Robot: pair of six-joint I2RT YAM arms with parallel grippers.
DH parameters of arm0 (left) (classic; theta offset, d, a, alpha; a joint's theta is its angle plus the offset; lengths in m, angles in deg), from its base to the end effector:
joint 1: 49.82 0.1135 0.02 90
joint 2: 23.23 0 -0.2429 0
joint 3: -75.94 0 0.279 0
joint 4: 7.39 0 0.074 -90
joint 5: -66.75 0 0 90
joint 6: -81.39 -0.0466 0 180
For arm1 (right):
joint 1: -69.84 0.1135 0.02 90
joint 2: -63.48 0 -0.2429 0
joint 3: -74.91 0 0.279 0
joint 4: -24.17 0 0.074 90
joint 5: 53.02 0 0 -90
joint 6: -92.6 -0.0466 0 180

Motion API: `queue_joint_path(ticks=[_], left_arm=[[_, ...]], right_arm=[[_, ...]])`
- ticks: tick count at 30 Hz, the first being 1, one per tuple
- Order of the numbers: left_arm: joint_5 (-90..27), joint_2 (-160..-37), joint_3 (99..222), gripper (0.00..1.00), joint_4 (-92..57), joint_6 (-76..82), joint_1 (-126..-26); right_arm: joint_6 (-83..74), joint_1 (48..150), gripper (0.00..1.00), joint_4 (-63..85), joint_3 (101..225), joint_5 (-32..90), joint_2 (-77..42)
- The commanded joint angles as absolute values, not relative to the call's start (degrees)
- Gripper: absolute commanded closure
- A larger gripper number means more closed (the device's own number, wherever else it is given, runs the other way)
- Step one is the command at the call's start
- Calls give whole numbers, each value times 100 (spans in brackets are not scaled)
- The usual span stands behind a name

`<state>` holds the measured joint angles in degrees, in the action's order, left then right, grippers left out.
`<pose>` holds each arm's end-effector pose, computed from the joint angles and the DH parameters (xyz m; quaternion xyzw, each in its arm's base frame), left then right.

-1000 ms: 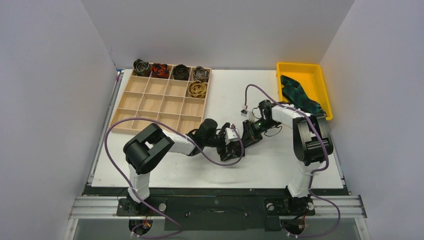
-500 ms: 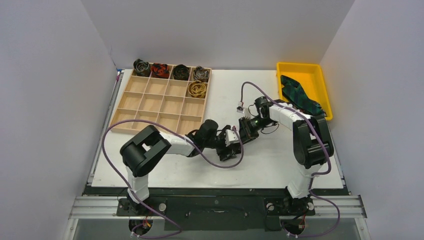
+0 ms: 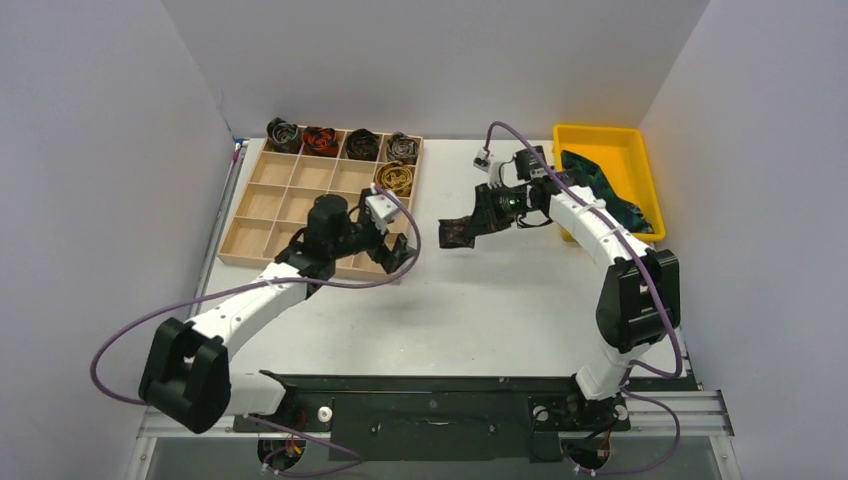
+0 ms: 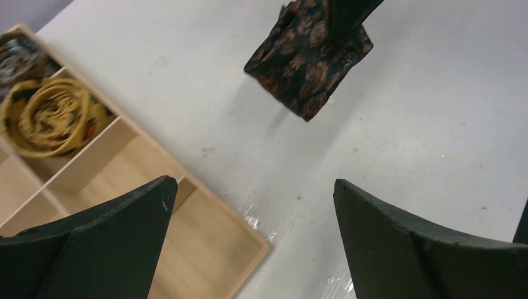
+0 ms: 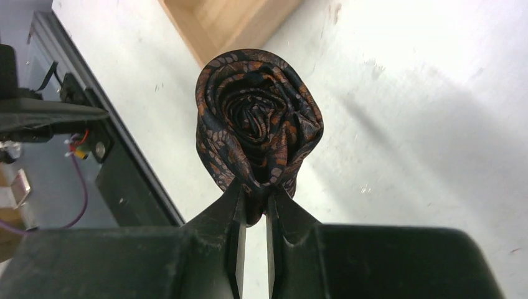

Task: Roll the ties
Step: Pick up the tie at the center of the board, then place the tie in the storage box.

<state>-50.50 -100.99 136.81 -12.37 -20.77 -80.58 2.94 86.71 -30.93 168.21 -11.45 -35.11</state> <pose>0.2835 -0.1936 0.2268 0.4173 0.7010 -0.2806 0.5057 0.3592 0.1454 0.2367 -0.2356 0.8561 0.4259 0.1736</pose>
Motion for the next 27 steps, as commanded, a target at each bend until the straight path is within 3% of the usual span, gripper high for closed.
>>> queue_joint_path(ticks=[1,6,12,15,27], left_arm=[[-4562,-9304,13752,3,-2070,-1302,-7466],[-4237,-8868,14000,4,-2620,-708,-6499],[-3800,-8342,13932,3,-2757,-450,-5863],[-3682,-8270,13891,3,-2775,-235,-5463],[-4455,-9337,14605,3,-2606,576,-5092]], right_arm=[[152,9055,100,-2085,17464,-598,-3374],[500,9729,100,-1256,17680,302,-3345],[-2,10343,100,786,17323,1559,-3397],[13,10621,100,814,17707,1938,-3929],[-169,11011,100,1846,17716,3062,-5104]])
